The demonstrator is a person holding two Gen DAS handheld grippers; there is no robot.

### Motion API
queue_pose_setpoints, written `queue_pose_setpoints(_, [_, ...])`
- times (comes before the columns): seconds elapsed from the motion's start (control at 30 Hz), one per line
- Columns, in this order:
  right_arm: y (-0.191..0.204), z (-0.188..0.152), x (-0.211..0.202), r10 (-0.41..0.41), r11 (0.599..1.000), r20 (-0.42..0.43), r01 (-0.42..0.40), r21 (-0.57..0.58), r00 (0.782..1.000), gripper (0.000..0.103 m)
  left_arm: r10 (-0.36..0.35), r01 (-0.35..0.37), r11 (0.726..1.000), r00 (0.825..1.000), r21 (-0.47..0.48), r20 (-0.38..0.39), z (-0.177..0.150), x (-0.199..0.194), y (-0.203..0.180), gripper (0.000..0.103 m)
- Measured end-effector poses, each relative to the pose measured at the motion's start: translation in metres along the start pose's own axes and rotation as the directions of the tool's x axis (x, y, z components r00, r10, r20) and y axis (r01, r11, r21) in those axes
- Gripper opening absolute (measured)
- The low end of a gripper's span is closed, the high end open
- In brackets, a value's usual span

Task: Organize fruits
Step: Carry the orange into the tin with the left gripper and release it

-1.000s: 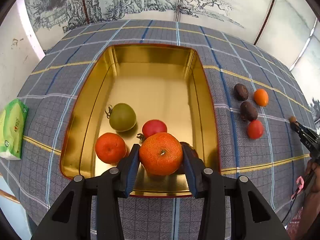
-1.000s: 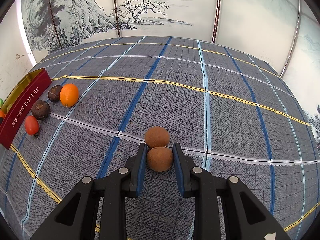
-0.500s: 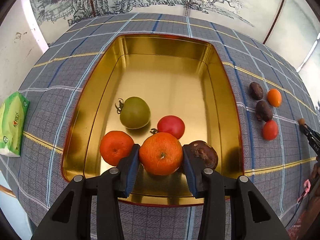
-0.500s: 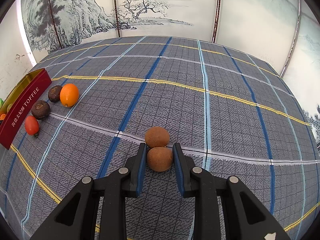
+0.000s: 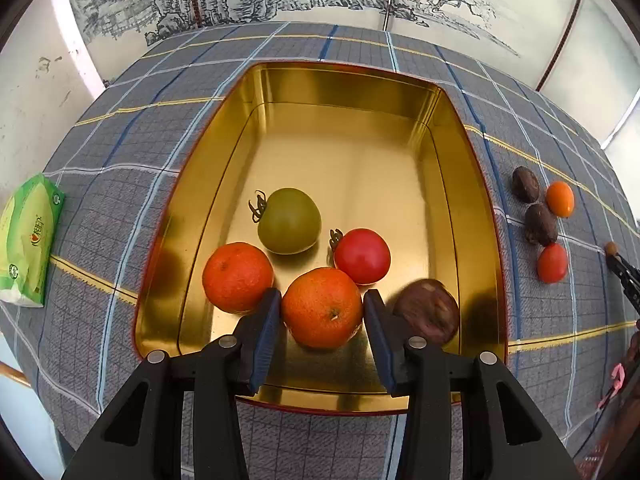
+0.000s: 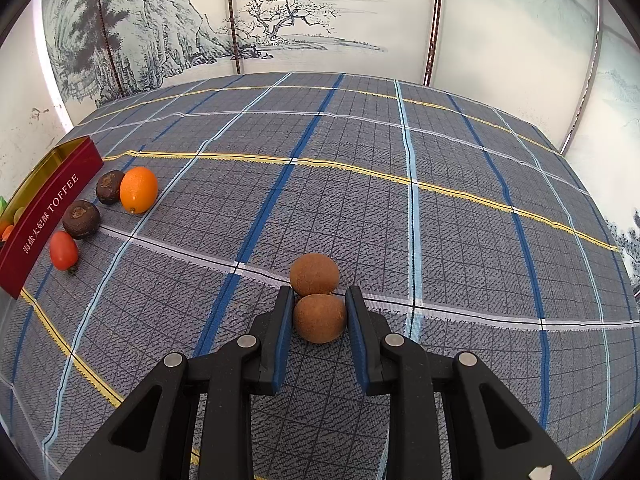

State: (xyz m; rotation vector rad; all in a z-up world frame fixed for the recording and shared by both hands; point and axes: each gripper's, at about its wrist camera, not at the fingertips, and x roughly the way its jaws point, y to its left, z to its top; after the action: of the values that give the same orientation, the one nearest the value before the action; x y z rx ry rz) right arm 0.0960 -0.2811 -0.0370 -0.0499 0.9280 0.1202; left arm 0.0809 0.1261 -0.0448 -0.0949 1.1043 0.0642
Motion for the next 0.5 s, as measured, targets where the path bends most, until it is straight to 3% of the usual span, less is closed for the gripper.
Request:
queue_pose_setpoints(0.1, [0.000, 0.000, 0.000, 0.000, 1.000, 0.000, 0.000, -0.001, 1.000, 0.025, 0.001, -0.001, 1.000, 1.000, 0.000, 0.009, 0.000, -0.005, 0.001, 0.049])
queue_pose_setpoints(0.17, [0.000, 0.000, 0.000, -0.001, 1.000, 0.000, 0.001, -0.001, 1.000, 0.025, 0.004, -0.004, 1.000, 1.000, -0.002, 0.021, 0.000, -0.009, 0.001, 0.066])
queue_pose_setpoints(0.2, [0.000, 0.000, 0.000, 0.000, 1.000, 0.000, 0.000, 0.000, 1.000, 0.025, 0.014, -0.014, 1.000, 1.000, -0.003, 0.026, -0.001, -0.011, 0.001, 0.069])
queue_pose_setpoints(0.5, [-0.001, 0.000, 0.000, -0.016, 1.000, -0.001, 0.016, 0.021, 1.000, 0.024, 0.038, -0.043, 0.998, 0.992, 0.036, 0.123, -0.003, -0.041, -0.003, 0.082])
